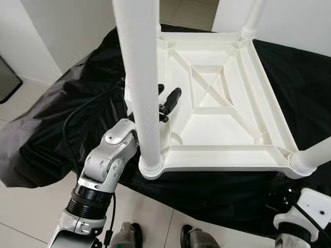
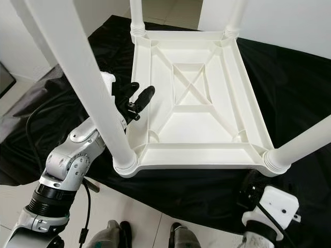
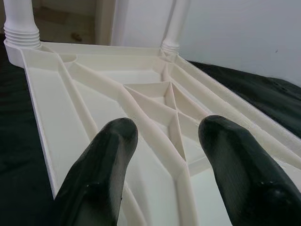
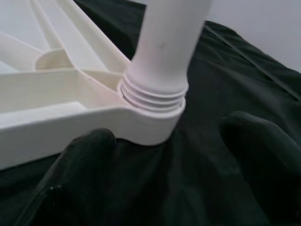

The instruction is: Building children table

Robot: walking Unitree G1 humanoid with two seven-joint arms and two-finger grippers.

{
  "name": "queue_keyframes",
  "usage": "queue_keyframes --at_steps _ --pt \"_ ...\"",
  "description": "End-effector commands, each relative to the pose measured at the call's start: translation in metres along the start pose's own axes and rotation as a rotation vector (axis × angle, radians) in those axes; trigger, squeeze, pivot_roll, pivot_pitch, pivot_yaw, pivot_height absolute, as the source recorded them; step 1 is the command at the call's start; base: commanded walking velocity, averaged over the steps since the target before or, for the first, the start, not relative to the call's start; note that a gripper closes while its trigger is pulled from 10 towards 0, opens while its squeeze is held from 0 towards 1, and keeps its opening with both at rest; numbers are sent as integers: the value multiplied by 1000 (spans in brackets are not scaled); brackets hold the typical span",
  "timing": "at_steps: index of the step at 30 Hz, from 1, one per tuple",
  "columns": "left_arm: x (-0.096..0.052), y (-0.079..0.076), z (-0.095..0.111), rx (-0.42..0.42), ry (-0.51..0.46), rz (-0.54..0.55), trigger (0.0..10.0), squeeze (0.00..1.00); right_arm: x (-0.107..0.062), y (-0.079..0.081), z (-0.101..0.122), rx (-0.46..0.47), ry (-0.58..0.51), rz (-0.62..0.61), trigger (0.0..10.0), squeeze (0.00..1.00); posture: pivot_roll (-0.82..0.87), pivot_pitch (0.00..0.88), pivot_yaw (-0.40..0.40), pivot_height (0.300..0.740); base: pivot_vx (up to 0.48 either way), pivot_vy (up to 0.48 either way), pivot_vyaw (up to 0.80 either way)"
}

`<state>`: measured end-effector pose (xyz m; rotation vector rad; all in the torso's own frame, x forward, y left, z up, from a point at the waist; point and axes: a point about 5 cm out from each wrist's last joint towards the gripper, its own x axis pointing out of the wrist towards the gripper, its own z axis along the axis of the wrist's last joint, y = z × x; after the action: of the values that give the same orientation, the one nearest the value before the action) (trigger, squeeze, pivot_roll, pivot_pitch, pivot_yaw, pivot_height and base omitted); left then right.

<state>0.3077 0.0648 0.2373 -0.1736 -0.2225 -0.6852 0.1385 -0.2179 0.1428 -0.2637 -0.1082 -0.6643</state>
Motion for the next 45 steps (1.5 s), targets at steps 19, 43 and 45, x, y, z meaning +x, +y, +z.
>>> queue_keyframes --at_steps 19,43,45 --pt "-11 20 -1 106 45 -52 10000 0 47 -6 28 79 -176 -107 10000 0 -44 215 61 740 0 0 0" --pt "-30 -7 3 55 59 -203 10000 0 115 11 27 235 -176 -122 10000 0 38 226 33 740 0 0 0" --pt "-31 -9 2 49 63 -217 10000 0 117 12 27 245 -175 -119 10000 0 41 227 31 740 0 0 0"
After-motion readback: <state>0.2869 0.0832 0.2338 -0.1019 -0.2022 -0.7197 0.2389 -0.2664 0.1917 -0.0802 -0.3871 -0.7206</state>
